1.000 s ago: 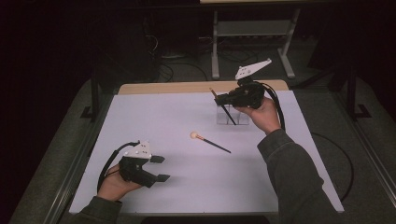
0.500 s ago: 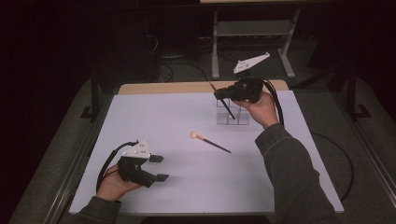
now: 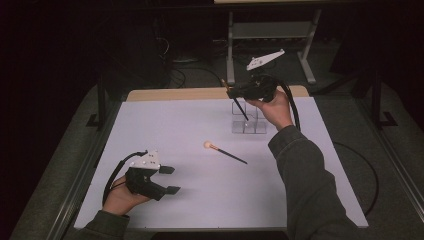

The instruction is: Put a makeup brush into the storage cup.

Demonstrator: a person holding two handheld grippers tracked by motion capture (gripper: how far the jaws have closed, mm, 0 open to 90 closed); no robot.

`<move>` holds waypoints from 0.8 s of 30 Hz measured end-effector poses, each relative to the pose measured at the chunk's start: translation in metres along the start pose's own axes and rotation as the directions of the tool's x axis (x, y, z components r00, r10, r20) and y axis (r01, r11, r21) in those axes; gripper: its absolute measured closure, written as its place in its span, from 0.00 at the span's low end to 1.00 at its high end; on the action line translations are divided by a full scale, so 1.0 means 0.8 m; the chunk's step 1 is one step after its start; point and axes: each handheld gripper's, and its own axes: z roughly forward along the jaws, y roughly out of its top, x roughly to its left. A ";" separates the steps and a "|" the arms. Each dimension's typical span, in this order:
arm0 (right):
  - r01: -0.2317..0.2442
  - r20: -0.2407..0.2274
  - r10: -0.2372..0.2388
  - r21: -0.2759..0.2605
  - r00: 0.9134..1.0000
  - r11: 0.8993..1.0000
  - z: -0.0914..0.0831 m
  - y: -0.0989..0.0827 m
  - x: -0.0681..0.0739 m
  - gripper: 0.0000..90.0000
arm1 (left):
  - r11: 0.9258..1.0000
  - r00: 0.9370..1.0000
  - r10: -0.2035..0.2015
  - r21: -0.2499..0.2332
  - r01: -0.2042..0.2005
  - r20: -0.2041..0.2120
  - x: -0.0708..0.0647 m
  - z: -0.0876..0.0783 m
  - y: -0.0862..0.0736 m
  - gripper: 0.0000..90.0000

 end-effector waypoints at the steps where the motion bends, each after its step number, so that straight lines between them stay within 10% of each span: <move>1: -0.003 0.002 0.003 0.001 1.000 1.000 0.002 0.001 -0.002 0.92 | 1.000 1.000 0.001 0.000 -0.001 -0.001 0.000 0.000 0.000 0.34; 24: -0.013 0.060 0.013 -0.006 0.998 1.000 0.021 0.027 -0.032 0.91 | 1.000 1.000 0.010 0.012 -0.010 -0.013 0.002 -0.001 -0.002 0.32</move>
